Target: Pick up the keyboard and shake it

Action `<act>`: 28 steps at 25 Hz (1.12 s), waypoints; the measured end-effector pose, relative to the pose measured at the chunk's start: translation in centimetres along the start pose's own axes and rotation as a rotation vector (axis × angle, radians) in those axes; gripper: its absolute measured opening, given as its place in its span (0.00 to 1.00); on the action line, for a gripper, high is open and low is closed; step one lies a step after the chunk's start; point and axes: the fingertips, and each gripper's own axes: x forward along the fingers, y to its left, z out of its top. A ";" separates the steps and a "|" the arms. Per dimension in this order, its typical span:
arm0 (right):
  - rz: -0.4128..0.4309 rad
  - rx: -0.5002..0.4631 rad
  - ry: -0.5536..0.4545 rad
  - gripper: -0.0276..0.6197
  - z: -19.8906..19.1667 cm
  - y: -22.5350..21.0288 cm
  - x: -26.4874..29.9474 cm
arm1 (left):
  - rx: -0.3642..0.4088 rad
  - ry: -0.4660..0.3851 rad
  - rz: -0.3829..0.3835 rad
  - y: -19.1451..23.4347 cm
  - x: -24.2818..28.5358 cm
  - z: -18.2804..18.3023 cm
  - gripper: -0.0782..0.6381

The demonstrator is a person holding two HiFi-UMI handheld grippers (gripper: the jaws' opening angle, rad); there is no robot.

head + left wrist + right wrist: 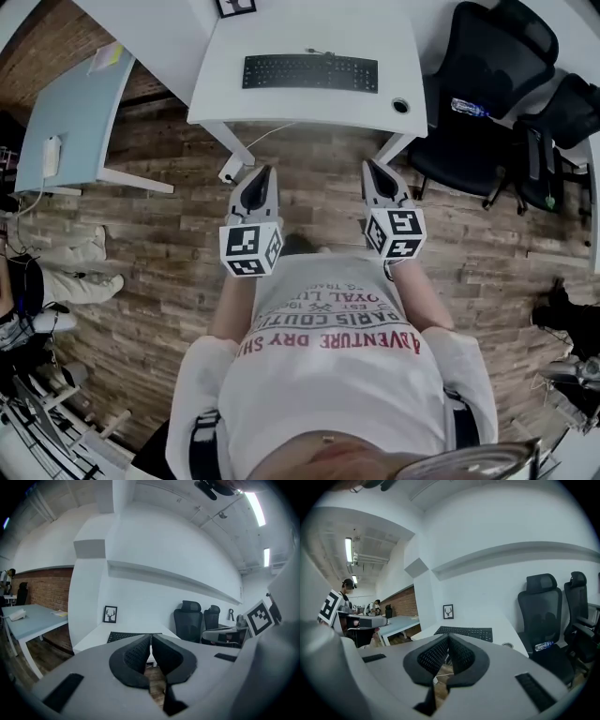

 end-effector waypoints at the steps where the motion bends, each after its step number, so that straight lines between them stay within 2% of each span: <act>1: -0.001 0.007 0.008 0.08 -0.1 -0.5 0.6 | -0.001 0.010 0.002 0.2 0.8 -0.1 0.16; 4: -0.013 0.018 0.026 0.08 -0.3 -1.9 2.8 | -0.012 0.031 0.004 1.3 3.5 -0.2 0.16; 9: -0.050 -0.015 0.027 0.08 0.6 -3.9 7.3 | 0.019 0.032 -0.045 2.6 9.3 0.9 0.16; 13: -0.101 0.011 0.027 0.08 2.5 -6.8 11.1 | -0.001 0.034 -0.097 3.5 15.1 2.5 0.16; 19: -0.169 0.028 0.028 0.08 5.8 -10.4 18.3 | -0.032 0.054 -0.158 7.9 23.3 5.0 0.16; 24: -0.228 0.037 0.041 0.08 6.9 -13.5 23.9 | -0.016 0.079 -0.191 11.4 29.5 5.7 0.16; 28: -0.237 0.043 0.050 0.08 7.4 -14.7 27.0 | 0.001 0.092 -0.197 13.3 32.6 6.2 0.16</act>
